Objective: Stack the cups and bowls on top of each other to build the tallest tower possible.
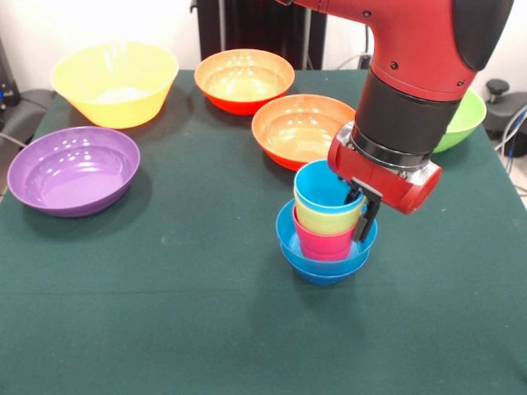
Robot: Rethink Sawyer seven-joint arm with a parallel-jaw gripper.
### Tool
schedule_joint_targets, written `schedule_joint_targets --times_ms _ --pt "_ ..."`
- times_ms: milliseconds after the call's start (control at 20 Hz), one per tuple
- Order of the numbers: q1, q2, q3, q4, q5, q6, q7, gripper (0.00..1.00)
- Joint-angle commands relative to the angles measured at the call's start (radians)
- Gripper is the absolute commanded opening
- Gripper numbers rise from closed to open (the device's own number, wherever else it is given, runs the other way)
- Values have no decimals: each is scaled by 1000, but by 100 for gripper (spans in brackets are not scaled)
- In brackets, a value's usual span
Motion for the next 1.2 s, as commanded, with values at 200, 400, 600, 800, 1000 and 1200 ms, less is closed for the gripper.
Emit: schedule_joint_targets --times_ms 200,400,600,800,1000,1200 --pt "15 9 73 71 27 -25 227 0" --pt "28 3 69 86 30 -19 237 0" --pt "40 -2 64 97 34 -6 246 0" --pt "42 5 55 87 40 6 247 0" --pt "40 11 51 80 44 9 244 0" --pt "42 13 46 79 44 20 244 0"
